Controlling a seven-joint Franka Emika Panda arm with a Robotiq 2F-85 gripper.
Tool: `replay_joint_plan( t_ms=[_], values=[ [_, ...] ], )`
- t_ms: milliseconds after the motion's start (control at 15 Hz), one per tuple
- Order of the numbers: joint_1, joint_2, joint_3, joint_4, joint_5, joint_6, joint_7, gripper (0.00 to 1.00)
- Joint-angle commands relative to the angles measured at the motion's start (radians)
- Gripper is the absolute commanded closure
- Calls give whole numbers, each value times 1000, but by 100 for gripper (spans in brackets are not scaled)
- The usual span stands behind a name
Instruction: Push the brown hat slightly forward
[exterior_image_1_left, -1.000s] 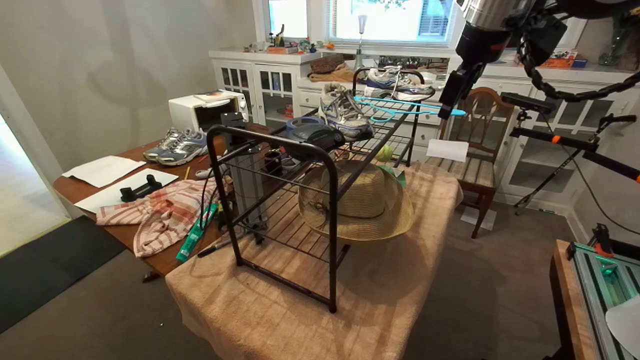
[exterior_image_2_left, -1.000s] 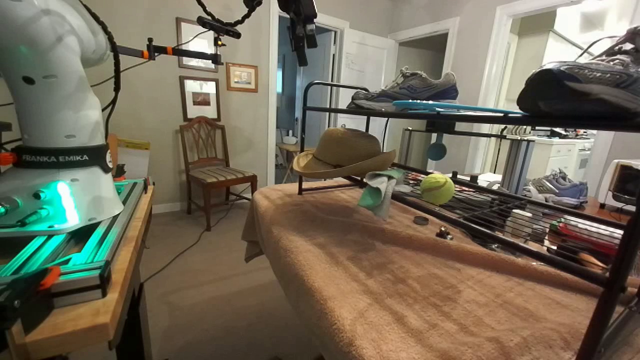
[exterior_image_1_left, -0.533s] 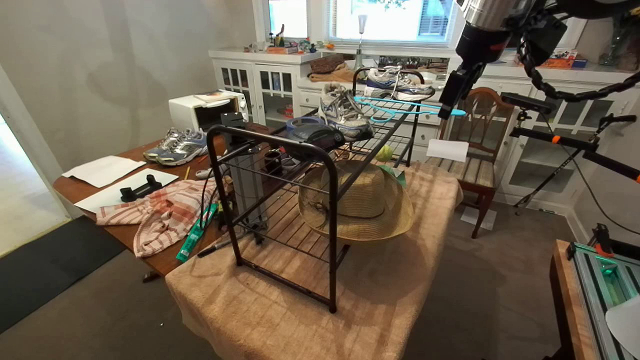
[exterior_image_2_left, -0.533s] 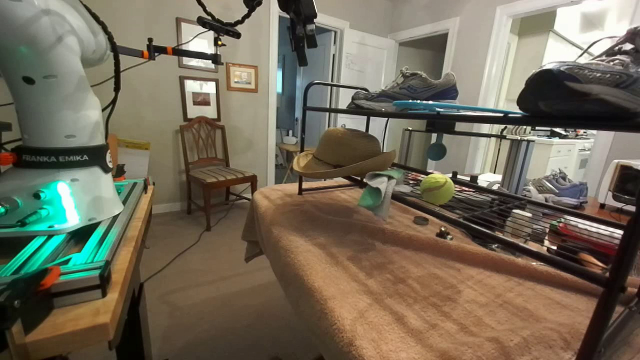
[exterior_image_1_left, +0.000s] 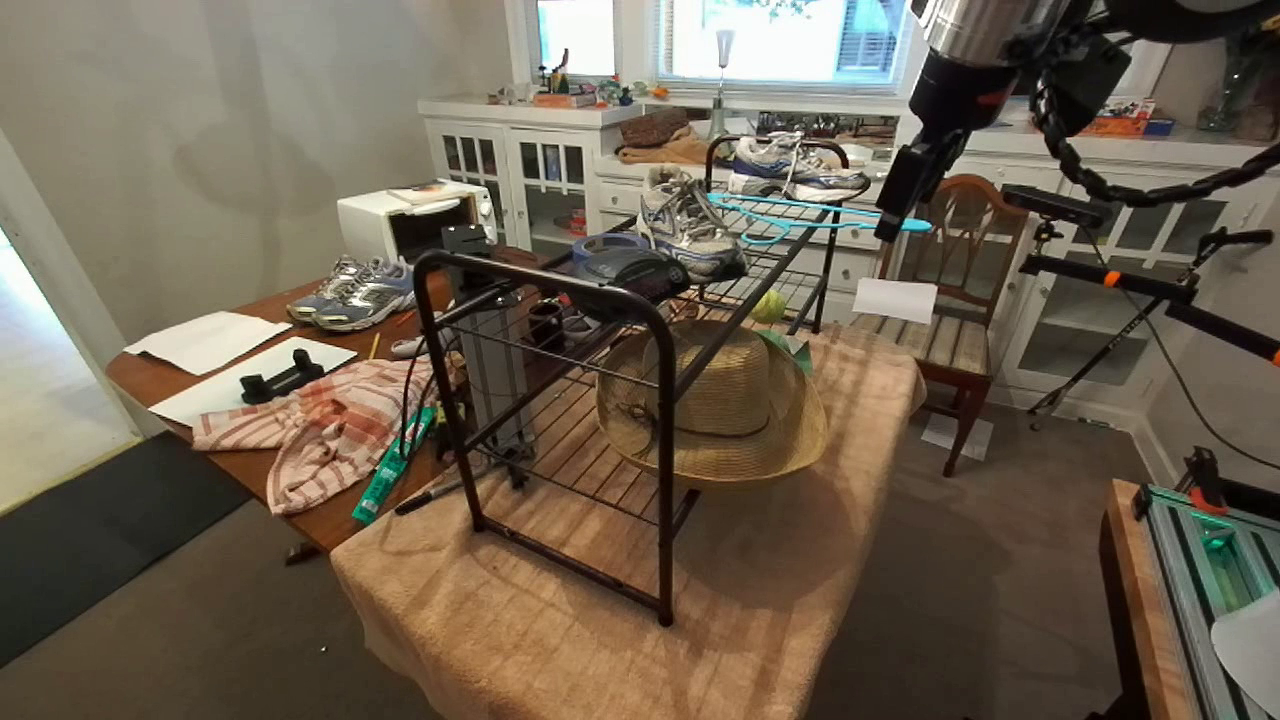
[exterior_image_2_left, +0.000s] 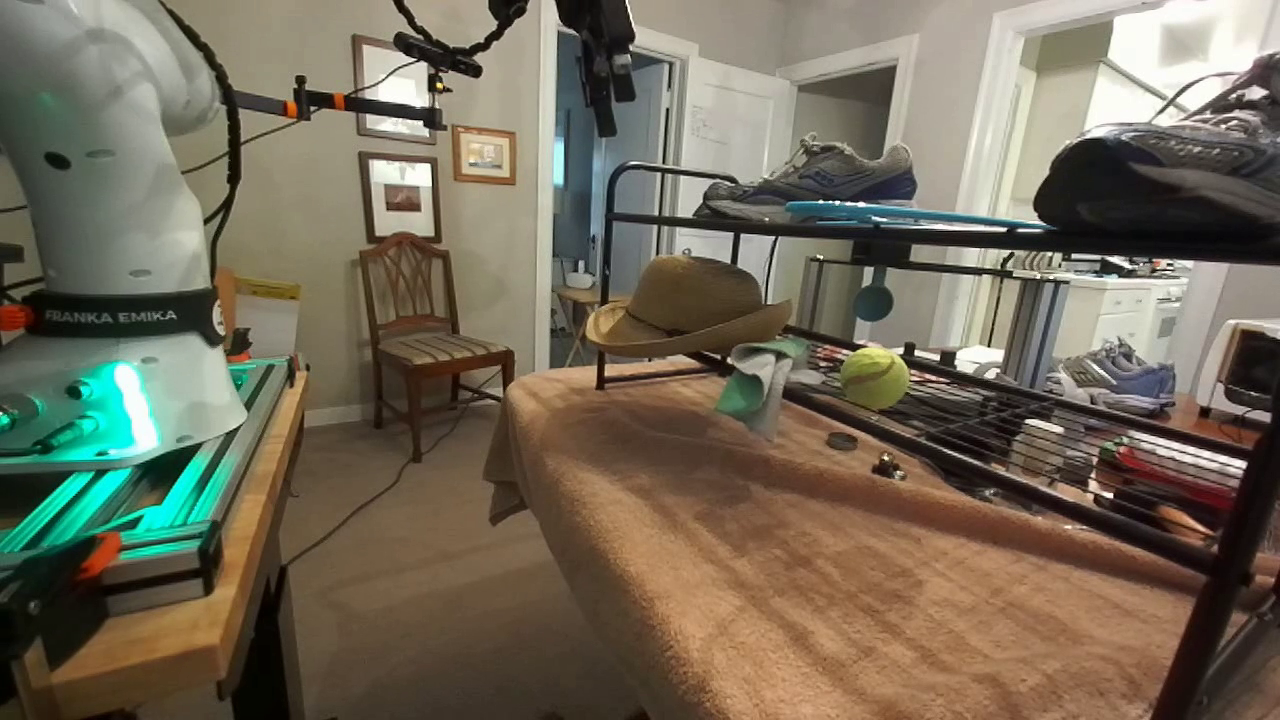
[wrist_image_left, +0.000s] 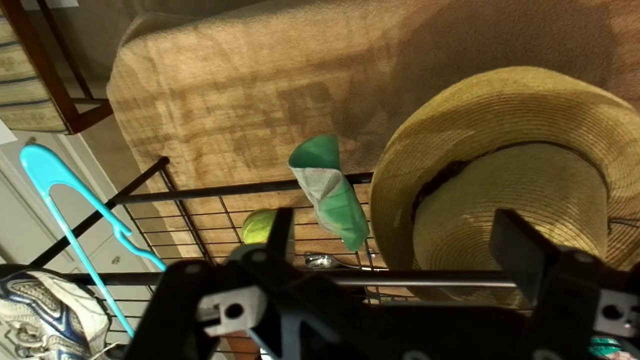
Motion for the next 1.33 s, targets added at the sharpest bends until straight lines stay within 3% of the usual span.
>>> replay_joint_plan(
  t_ms=[0,133,600,667,800,1000,1267],
  values=[
    [28,66,-30,-28,16,117,11,0],
    [25,114,-40,-33,3,152,-17,0],
    [94,243,-134,-34,116,114,-313,0],
    [102,256,-136,-34,129,107,-347,22],
    [112,280,-132,-39,138,127,-379,34],
    [125,301,-109,-61,132,200,-320,58],
    [129,332,-75,-109,80,372,-230,89]
  ],
)
